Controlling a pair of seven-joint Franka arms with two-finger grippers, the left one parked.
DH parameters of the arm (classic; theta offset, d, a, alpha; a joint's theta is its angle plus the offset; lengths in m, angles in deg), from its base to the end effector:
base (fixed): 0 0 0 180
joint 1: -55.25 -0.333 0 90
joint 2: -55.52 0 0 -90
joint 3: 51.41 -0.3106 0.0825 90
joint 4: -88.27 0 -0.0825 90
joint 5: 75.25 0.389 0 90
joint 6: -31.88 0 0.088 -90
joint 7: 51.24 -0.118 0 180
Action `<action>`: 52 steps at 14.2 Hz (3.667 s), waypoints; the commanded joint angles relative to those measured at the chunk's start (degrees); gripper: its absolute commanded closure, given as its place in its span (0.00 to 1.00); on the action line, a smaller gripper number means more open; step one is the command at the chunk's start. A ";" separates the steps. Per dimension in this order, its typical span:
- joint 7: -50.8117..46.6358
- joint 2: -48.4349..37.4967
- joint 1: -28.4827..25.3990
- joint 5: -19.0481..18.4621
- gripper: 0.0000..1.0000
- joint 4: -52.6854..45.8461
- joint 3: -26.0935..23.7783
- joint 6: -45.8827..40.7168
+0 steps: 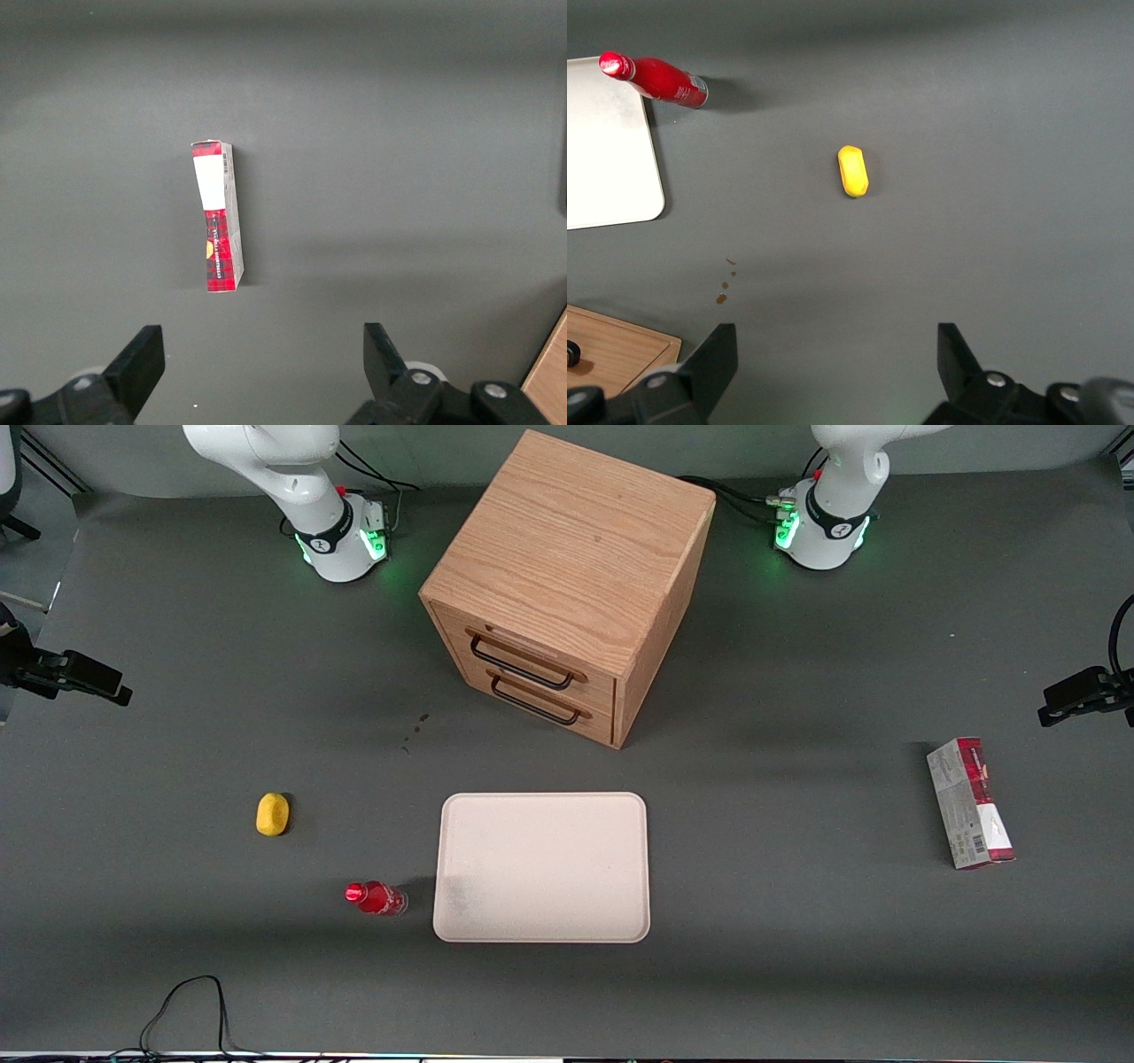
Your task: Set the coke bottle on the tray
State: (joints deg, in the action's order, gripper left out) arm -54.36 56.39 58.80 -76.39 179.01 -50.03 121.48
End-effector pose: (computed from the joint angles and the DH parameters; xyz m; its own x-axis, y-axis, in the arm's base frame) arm 0.5599 -0.0506 0.5929 0.9896 -0.1401 -0.0339 -0.1394 -0.9900 0.0221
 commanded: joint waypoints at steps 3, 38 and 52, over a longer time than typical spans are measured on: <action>1.63 -0.78 -0.65 0.96 0.00 0.06 0.82 -0.75; -8.30 44.92 -17.52 1.40 0.00 -40.37 0.03 10.84; -8.13 49.85 -17.96 1.31 0.00 -33.25 0.11 21.57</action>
State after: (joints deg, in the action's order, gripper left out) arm -61.71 106.99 41.37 -74.29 144.15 -50.35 141.24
